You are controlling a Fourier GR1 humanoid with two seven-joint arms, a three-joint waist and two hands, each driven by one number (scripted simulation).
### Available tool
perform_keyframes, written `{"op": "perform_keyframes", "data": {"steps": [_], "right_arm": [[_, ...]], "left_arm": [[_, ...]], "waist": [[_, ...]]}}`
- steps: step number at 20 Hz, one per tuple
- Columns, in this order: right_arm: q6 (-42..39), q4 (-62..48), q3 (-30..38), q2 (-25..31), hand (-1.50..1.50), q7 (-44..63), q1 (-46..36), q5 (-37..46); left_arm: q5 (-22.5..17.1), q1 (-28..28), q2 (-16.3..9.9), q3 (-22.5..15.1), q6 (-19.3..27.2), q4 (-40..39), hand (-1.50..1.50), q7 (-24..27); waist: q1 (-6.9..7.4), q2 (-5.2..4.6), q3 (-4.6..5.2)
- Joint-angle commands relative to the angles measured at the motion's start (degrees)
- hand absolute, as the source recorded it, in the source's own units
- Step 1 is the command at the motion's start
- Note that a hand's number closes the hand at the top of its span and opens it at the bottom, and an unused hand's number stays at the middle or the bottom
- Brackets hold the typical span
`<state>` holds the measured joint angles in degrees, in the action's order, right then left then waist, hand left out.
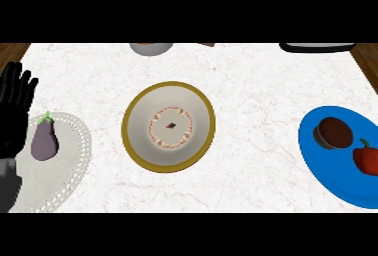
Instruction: Pick the bell pepper from the plate and place it in the bowl
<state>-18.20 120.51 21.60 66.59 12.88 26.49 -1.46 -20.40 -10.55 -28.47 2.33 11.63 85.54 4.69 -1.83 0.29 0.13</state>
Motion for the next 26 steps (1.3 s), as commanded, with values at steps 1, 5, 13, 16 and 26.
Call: {"op": "perform_keyframes", "data": {"steps": [1,5,13,16,26], "right_arm": [[-7.1,4.0,3.0,-0.3,-1.50,5.9,1.3,-0.8],[-10.9,-0.3,3.3,-4.2,-1.50,2.8,0.2,5.2],[-9.7,-9.3,-7.7,-12.7,-1.50,-0.1,-8.7,17.5],[-14.3,-11.6,-5.5,-14.2,-1.50,-0.9,-11.7,16.8],[-9.6,-19.5,-10.3,-23.7,-1.50,-7.8,-14.1,32.2]], "left_arm": [[1.6,-1.3,0.1,-0.4,0.8,1.4,0.00,-2.5],[1.6,1.0,1.1,0.6,-2.6,0.5,0.00,0.4],[3.4,-4.0,3.7,1.6,-2.5,-2.3,0.00,-0.4],[5.1,-4.0,3.9,0.8,-1.5,1.8,0.00,-5.1],[6.3,-3.9,5.0,4.4,-5.2,-2.0,0.00,-1.8]], "waist": [[0.78,-0.06,-0.08],[1.38,-0.17,-0.11],[2.17,-0.44,-0.14],[1.92,-0.30,-0.14],[1.69,-0.30,-0.14]]}}
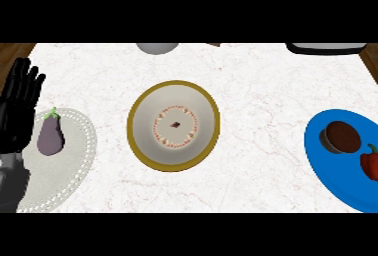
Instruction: Pick the bell pepper from the plate and place it in the bowl
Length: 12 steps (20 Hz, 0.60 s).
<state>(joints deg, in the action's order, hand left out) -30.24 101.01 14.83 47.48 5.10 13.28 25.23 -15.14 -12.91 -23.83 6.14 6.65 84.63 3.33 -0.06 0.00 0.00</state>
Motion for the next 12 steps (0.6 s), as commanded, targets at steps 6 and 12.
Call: {"op": "perform_keyframes", "data": {"steps": [6,12], "right_arm": [[4.0,-10.1,0.4,-4.1,-1.50,-12.8,-3.3,8.2],[1.8,-11.3,-1.0,-6.6,-1.50,-11.7,-7.8,12.9]], "left_arm": [[2.8,-2.6,2.7,0.6,1.0,0.1,0.00,-2.3],[2.6,-3.4,1.4,3.8,-3.0,-2.0,0.00,-1.0]], "waist": [[-0.18,0.03,-0.02],[-0.03,0.01,0.01]]}}
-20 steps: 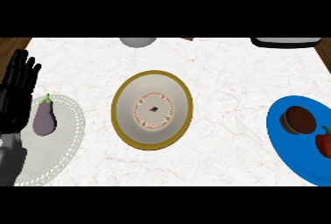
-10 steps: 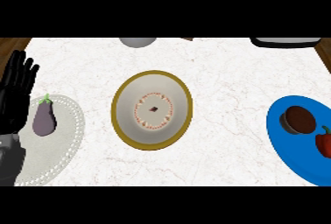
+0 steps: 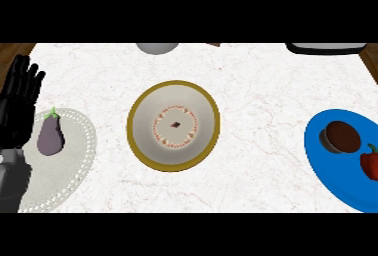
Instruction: Pick the bell pepper from the plate and place it in the bowl
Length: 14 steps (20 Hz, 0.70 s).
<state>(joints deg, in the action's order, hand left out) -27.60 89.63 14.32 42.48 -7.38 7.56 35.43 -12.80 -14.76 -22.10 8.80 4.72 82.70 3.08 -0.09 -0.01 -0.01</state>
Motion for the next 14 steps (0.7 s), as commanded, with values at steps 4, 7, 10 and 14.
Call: {"op": "perform_keyframes", "data": {"steps": [4,7,10,14], "right_arm": [[-0.8,-2.8,-0.2,-3.1,-1.50,-1.0,-2.0,5.3],[0.2,-7.8,0.8,-2.2,-1.50,-4.7,-3.4,7.3],[3.3,-6.5,-1.9,-6.2,-1.50,-4.5,-1.1,10.2],[1.4,-13.7,-1.3,-5.5,-1.50,-2.9,-8.7,12.0]], "left_arm": [[2.4,2.0,3.1,-0.7,0.9,3.8,0.00,-2.2],[1.8,-1.0,1.5,1.4,-0.7,1.7,0.00,-3.5],[2.4,0.3,1.6,2.2,-1.9,-0.1,0.00,0.0],[3.0,-3.0,2.1,2.2,-1.7,-1.2,0.00,-2.2]], "waist": [[0.02,0.05,0.01],[-0.02,0.03,0.00],[-0.08,0.00,0.01],[0.07,-0.05,0.01]]}}
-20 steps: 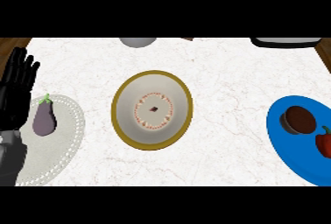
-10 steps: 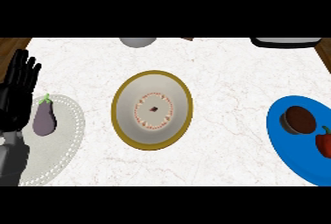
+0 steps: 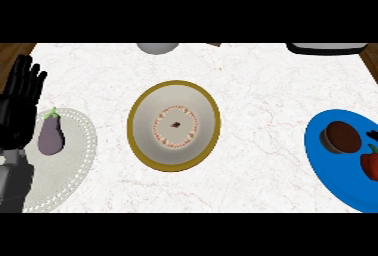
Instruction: Pick the bell pepper from the plate and place it in the bowl
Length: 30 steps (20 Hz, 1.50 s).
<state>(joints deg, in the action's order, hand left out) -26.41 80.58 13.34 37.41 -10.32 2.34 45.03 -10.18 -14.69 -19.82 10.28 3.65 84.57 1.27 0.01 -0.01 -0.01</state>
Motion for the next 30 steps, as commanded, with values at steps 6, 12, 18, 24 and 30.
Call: {"op": "perform_keyframes", "data": {"steps": [6,12,18,24,30], "right_arm": [[5.0,-13.1,0.3,-1.8,-1.50,-2.4,-4.8,5.5],[9.3,-16.0,0.5,-1.3,1.50,-6.9,-8.5,6.7],[13.5,-14.8,1.2,-2.8,1.50,-9.5,-5.8,7.5],[15.0,-6.5,3.1,-8.6,1.50,3.2,4.3,8.8],[19.5,7.5,2.0,-18.6,1.50,15.1,19.1,12.5]], "left_arm": [[1.5,-0.6,2.1,-0.4,0.1,1.3,0.00,-2.3],[1.2,2.0,1.6,1.8,-1.4,1.9,0.00,0.1],[1.6,2.4,1.6,2.1,-2.8,2.9,0.00,0.5],[0.3,3.4,1.0,3.5,-2.2,4.6,0.00,-3.3],[1.5,5.8,0.6,4.6,-1.3,5.0,0.00,-1.3]], "waist": [[0.00,0.00,0.00],[0.01,0.01,0.00],[-0.13,0.06,0.01],[-2.04,0.73,0.17],[-4.02,1.09,0.44]]}}
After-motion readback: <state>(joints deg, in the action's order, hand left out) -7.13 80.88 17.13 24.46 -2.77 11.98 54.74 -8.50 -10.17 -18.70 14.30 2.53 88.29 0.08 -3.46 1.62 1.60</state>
